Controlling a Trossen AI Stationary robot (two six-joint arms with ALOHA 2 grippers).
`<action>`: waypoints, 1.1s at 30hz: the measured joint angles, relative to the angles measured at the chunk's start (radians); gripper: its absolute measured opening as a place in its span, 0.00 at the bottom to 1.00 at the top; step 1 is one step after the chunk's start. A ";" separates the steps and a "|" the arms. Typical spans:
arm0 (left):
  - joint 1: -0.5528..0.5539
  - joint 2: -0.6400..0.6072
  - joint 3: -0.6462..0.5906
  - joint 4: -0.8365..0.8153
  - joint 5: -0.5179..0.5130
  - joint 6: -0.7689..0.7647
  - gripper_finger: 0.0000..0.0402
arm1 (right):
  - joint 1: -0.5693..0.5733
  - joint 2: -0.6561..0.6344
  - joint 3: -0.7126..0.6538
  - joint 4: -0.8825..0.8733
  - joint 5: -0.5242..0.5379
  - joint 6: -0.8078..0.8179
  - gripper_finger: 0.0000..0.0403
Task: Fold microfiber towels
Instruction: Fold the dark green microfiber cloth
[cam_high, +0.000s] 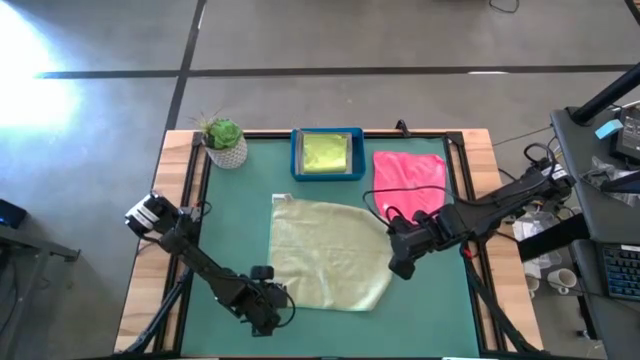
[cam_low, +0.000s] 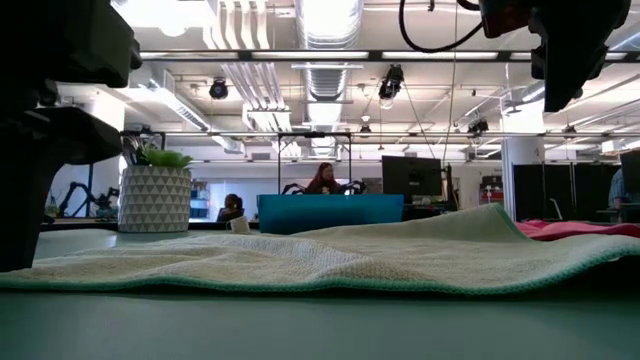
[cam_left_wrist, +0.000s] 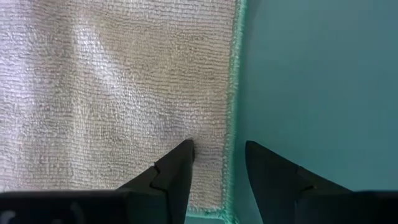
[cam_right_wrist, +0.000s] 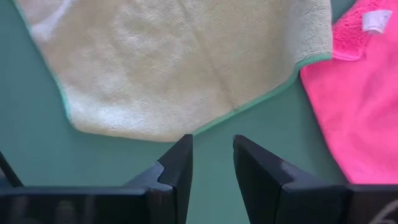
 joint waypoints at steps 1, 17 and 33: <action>0.000 0.004 0.001 -0.001 0.000 -0.003 0.34 | 0.007 0.000 0.000 0.002 0.000 0.000 0.27; 0.004 0.013 -0.003 -0.018 -0.089 -0.083 0.04 | 0.222 0.000 0.000 0.188 0.023 0.000 0.27; 0.018 -0.045 0.067 -0.009 -0.090 -0.156 0.00 | 0.415 0.099 -0.002 0.310 0.078 0.032 0.27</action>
